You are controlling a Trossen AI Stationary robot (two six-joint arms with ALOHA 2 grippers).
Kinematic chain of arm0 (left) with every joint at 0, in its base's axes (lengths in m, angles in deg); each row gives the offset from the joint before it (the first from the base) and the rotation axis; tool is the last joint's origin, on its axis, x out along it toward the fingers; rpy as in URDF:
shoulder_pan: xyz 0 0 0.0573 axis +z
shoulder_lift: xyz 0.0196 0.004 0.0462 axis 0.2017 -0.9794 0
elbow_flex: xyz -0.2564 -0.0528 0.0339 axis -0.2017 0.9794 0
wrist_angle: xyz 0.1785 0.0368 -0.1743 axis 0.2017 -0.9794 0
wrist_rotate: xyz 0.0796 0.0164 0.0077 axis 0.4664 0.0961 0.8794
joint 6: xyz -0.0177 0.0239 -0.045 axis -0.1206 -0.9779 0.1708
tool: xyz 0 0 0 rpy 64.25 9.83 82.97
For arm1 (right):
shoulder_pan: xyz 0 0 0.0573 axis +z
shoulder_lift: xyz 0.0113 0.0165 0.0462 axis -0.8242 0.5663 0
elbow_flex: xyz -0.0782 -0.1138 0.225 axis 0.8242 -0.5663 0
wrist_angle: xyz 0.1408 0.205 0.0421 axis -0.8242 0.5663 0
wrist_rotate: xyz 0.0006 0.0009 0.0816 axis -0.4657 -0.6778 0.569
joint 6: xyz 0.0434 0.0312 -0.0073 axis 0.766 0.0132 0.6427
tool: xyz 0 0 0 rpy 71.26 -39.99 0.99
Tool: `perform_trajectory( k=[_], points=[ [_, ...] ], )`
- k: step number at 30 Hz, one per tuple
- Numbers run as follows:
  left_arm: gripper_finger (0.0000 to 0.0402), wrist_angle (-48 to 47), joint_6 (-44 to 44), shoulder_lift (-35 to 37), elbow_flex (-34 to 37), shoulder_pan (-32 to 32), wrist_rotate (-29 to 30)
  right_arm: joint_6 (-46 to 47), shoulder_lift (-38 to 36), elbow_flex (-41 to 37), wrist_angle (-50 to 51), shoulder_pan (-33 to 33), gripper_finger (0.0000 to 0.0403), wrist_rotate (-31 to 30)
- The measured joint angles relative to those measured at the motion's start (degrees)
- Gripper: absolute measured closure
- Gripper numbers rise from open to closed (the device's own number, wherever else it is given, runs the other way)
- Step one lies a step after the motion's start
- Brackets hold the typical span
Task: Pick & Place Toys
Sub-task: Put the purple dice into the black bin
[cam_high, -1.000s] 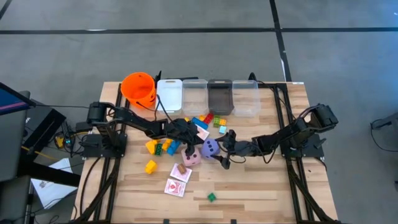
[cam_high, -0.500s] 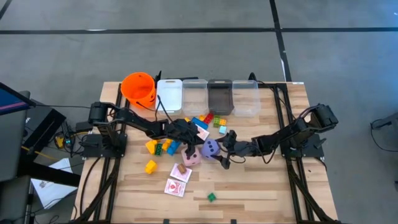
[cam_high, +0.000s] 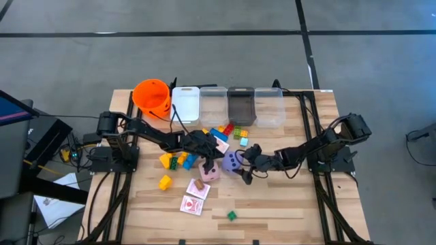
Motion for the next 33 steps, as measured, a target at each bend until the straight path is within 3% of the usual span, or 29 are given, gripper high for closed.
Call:
perform_trajectory(
  k=[7,14,20,23,30,33],
  points=[
    [0.0402,1.3,0.0,0.3,0.0,0.1,1.3,2.0,0.1,-0.2,-2.0,-1.4,0.0119,-0.2],
    [0.0402,1.0,0.0,7.2,-0.1,1.9,2.9,1.6,-1.1,-0.5,-5.9,-1.1,0.0127,-0.4],
    [0.0402,-5.1,-3.7,19.0,-0.1,3.3,3.7,0.9,-6.8,-0.4,-5.7,-1.1,0.0124,-1.8],
    [0.0402,-8.8,-6.1,25.2,0.0,3.3,5.3,-1.1,-11.7,-0.3,-3.1,-1.2,0.0124,-7.1],
    [0.0402,-16.1,-7.5,36.5,1.5,2.5,7.1,-10.0,-26.3,-0.3,6.5,-5.4,0.0123,-26.8],
    [0.0402,-16.3,-7.5,39.5,3.7,2.4,7.0,-14.4,-31.7,-0.3,8.1,-9.6,0.0123,-29.9]
  ],
)
